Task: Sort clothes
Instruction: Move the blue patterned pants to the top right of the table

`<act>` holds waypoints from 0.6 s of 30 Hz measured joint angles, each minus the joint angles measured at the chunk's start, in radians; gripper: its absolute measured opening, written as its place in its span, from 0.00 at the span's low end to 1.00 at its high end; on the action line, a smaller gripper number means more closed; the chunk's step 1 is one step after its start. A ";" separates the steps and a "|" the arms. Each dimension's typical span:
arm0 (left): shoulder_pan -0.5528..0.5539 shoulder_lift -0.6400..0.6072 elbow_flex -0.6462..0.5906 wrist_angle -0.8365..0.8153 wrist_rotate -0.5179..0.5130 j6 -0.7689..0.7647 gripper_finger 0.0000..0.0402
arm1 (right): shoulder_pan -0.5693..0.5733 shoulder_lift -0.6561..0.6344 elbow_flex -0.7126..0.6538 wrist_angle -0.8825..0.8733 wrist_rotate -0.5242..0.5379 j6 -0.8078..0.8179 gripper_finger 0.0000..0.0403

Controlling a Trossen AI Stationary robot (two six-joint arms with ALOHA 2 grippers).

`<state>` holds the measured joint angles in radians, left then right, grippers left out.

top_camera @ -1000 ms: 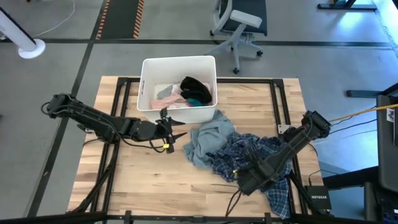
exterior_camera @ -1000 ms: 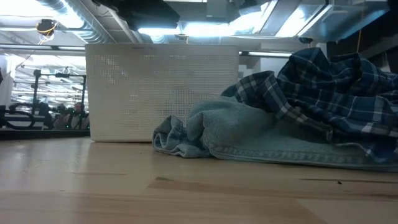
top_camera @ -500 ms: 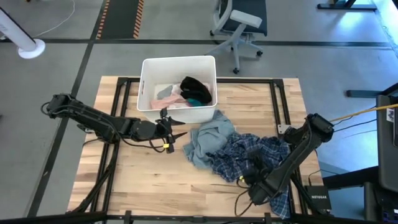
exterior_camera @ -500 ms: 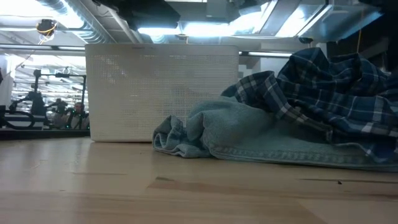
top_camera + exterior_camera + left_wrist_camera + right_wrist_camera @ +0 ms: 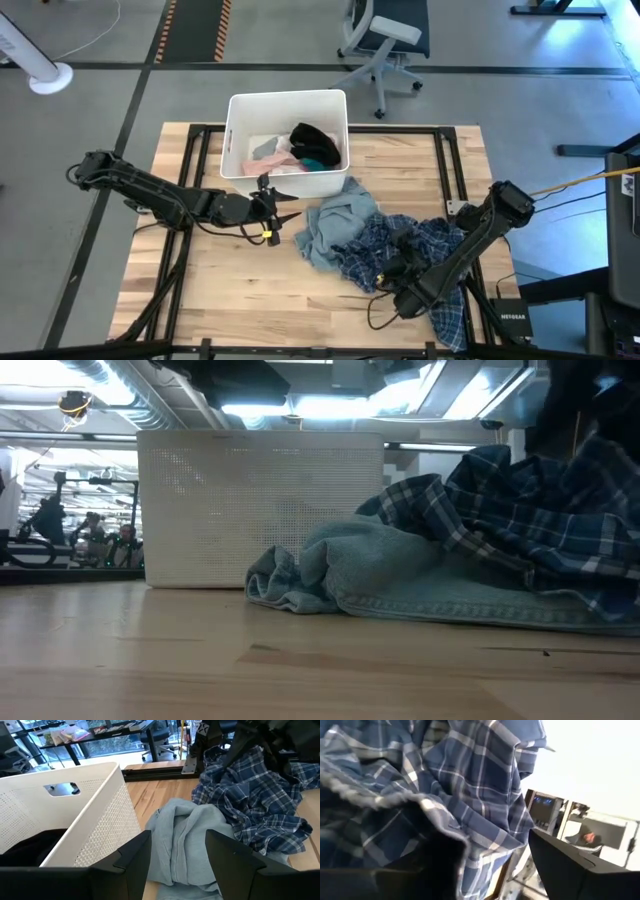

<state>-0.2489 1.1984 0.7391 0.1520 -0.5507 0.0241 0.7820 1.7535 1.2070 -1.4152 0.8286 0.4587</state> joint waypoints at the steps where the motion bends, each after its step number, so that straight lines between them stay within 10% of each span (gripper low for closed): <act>1: 0.000 0.000 0.000 0.000 0.000 0.000 0.45 | -0.014 0.000 -0.006 0.011 -0.006 -0.010 0.63; 7: 0.000 0.000 0.000 0.000 0.000 -0.001 0.45 | -0.079 0.000 -0.066 0.065 -0.061 -0.075 0.59; 15: 0.000 0.000 0.000 -0.005 0.000 0.005 0.45 | -0.082 0.001 0.000 -0.121 -0.033 -0.058 0.08; 18: 0.000 0.000 0.000 -0.005 0.000 0.003 0.45 | -0.084 -0.031 0.053 -0.146 0.006 -0.062 0.05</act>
<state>-0.2489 1.1984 0.7391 0.1474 -0.5507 0.0270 0.6983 1.7223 1.2605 -1.5612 0.8348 0.3972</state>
